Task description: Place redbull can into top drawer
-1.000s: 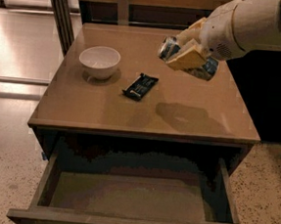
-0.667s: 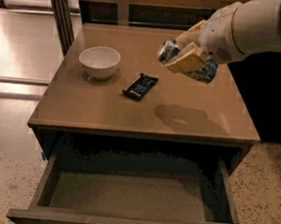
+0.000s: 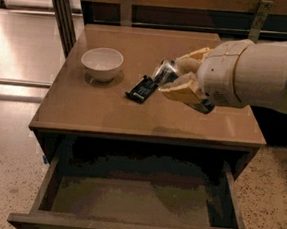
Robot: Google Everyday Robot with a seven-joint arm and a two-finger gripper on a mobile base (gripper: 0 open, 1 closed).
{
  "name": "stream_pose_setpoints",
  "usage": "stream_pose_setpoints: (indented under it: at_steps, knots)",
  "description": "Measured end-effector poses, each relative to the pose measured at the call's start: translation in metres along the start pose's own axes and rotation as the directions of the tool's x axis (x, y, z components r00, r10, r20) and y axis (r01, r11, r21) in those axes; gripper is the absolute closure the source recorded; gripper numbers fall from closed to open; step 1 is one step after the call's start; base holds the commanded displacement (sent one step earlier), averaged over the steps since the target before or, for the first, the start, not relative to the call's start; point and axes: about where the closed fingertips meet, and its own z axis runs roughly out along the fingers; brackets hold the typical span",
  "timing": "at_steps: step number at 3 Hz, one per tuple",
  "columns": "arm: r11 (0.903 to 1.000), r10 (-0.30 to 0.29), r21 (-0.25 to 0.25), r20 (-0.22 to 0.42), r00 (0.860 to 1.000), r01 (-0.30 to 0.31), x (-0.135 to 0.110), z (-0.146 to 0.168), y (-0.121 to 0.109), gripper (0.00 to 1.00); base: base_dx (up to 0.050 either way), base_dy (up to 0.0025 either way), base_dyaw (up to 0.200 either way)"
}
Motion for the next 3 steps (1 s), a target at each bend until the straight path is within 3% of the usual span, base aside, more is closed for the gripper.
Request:
stream_pose_setpoints:
  at_steps: [1, 2, 3]
  knots:
    - [0.9955, 0.087, 0.039, -0.025, 0.996, -0.086, 0.036, -0.006, 0.029, 1.0, 0.0, 0.0, 0.0]
    - [0.9851, 0.162, 0.071, -0.08, 0.984, -0.157, 0.074, -0.007, 0.052, 1.0, 0.0, 0.0, 0.0]
    - [0.9671, 0.246, 0.101, -0.133, 0.96, -0.234, 0.108, -0.012, 0.074, 1.0, 0.0, 0.0, 0.0]
